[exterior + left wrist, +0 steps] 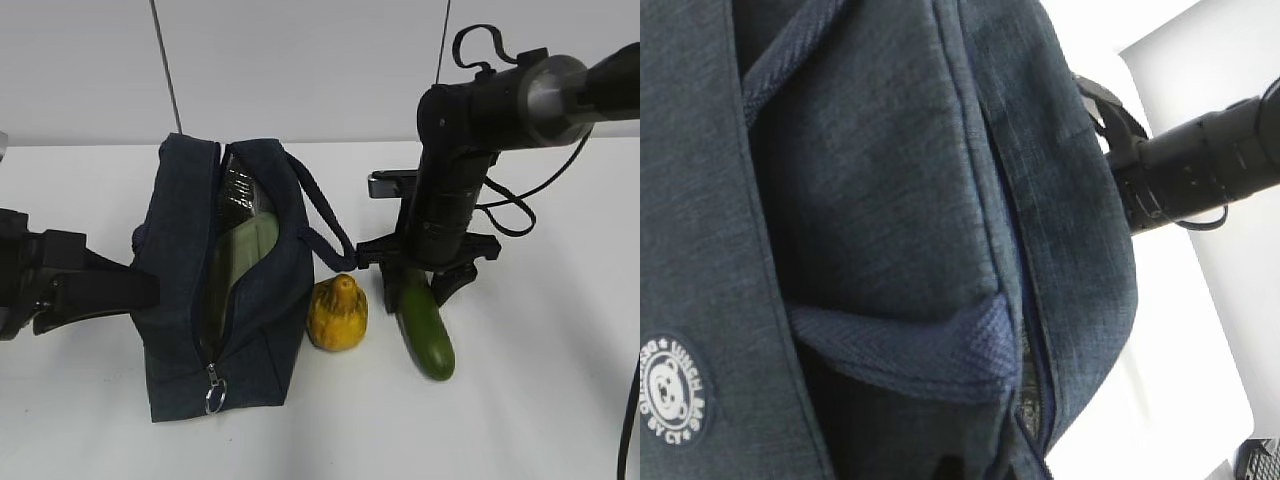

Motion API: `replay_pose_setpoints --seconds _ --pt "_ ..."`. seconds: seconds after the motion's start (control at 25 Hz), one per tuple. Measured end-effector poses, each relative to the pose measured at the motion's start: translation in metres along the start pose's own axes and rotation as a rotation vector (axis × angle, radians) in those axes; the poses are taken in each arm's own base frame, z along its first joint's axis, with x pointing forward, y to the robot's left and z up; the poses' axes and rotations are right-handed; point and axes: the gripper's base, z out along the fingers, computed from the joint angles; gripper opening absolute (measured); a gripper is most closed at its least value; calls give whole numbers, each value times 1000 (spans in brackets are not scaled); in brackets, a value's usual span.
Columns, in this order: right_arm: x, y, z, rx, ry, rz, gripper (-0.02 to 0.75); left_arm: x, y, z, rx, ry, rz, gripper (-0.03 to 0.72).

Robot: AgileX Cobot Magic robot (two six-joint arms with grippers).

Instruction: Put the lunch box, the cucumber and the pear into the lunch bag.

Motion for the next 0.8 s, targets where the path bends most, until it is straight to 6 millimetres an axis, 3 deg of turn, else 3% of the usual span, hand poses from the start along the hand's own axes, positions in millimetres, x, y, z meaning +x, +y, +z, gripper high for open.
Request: replay_pose_setpoints --seconds 0.2,0.52,0.68,0.8 --pt "0 0 0 3 4 -17 408 0 0 0 0 0 0 -15" --pt "-1 -3 -7 45 25 -75 396 0 0 0 0 0 0 -15" --pt "-6 -4 -31 84 -29 -112 396 0 0 0 0 0 0 -15" --pt "-7 -5 -60 114 -88 -136 395 0 0 0 0 0 0 -15"
